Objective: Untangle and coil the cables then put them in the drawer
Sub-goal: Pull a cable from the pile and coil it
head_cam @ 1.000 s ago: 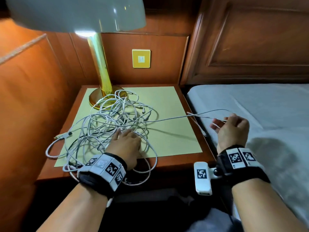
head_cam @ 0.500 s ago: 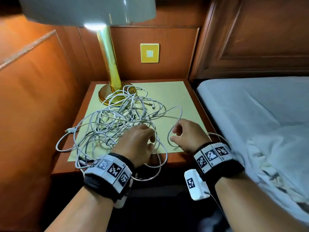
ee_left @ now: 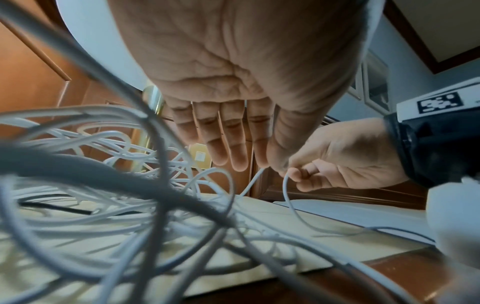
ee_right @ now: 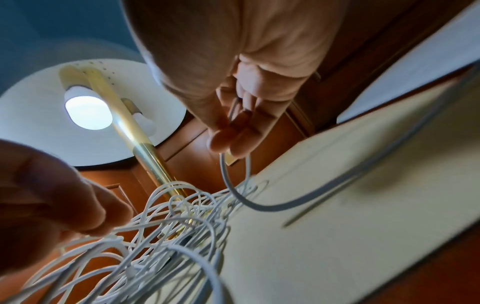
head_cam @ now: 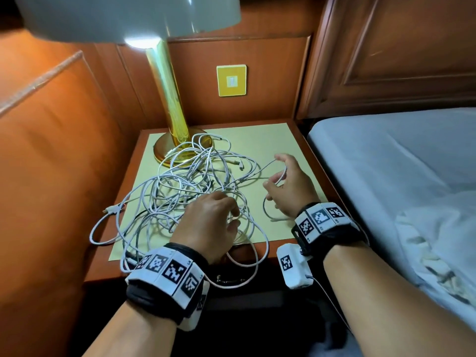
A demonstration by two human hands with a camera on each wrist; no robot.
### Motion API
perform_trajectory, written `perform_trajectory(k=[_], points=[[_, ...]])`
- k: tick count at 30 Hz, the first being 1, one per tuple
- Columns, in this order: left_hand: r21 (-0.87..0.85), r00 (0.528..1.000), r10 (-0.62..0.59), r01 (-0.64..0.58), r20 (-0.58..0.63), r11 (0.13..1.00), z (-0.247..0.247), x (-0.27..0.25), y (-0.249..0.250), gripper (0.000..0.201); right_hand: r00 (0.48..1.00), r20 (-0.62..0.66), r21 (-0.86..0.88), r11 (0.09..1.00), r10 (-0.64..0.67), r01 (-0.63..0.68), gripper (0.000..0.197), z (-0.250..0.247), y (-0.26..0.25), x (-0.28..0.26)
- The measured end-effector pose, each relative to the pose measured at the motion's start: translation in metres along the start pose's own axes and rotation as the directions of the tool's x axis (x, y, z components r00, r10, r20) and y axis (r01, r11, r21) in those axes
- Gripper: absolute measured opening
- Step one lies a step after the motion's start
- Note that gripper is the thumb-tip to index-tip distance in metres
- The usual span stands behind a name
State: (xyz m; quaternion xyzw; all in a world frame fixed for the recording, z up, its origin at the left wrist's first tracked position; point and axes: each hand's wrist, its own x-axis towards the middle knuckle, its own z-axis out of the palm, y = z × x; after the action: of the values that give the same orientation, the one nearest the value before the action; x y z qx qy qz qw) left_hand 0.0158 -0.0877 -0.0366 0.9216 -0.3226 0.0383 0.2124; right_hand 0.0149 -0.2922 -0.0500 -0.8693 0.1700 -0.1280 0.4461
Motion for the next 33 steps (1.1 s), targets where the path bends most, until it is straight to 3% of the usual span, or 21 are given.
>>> perform_trajectory(k=[2,4,8,10,13,17,21,25,28,33], points=[[-0.008,1.0,-0.018,0.018,0.006,1.0,-0.001,0.004,0.007,0.014,0.997,-0.056,0.04,0.997,-0.06,0.062,0.026,-0.01,0.001,-0.003],[-0.019,0.999,-0.032,0.033,0.029,0.999,0.001,0.009,0.016,0.016,0.978,-0.173,0.044,0.99,-0.121,0.13,0.018,-0.025,0.0,-0.006],[-0.132,0.988,-0.091,0.107,0.122,0.985,0.01,0.016,0.039,0.021,0.868,-0.412,-0.038,0.957,-0.277,0.288,0.017,-0.061,0.0,-0.021],[-0.215,0.98,-0.117,0.15,0.159,0.965,0.017,0.02,0.05,0.036,0.82,-0.482,-0.043,0.943,-0.308,0.329,0.015,-0.076,0.004,-0.03],[-0.296,0.962,-0.177,0.235,0.208,0.926,0.023,0.024,0.06,0.07,0.797,-0.547,0.068,0.935,-0.256,0.347,0.013,-0.09,0.01,-0.04],[-0.175,0.926,-0.218,0.281,0.309,0.944,0.029,0.026,0.065,0.086,0.784,-0.563,0.084,0.926,-0.262,0.369,0.013,-0.094,0.017,-0.043],[0.116,0.914,-0.239,0.212,0.328,0.97,0.034,0.021,0.065,0.07,0.83,-0.463,-0.104,0.949,-0.311,0.297,0.028,-0.087,0.026,-0.035],[0.145,0.912,-0.232,0.193,0.337,0.97,0.031,0.017,0.059,0.057,0.931,-0.195,-0.15,0.948,-0.308,0.282,0.026,-0.067,0.024,-0.029],[0.206,0.905,-0.212,0.142,0.37,0.968,0.025,0.015,0.055,0.058,0.961,-0.016,-0.158,0.95,-0.276,0.27,0.018,-0.05,0.018,-0.024],[0.292,0.899,-0.182,0.064,0.399,0.954,0.018,0.003,0.05,0.052,0.96,0.279,-0.297,0.949,-0.014,0.1,0.046,-0.018,0.022,-0.01]])
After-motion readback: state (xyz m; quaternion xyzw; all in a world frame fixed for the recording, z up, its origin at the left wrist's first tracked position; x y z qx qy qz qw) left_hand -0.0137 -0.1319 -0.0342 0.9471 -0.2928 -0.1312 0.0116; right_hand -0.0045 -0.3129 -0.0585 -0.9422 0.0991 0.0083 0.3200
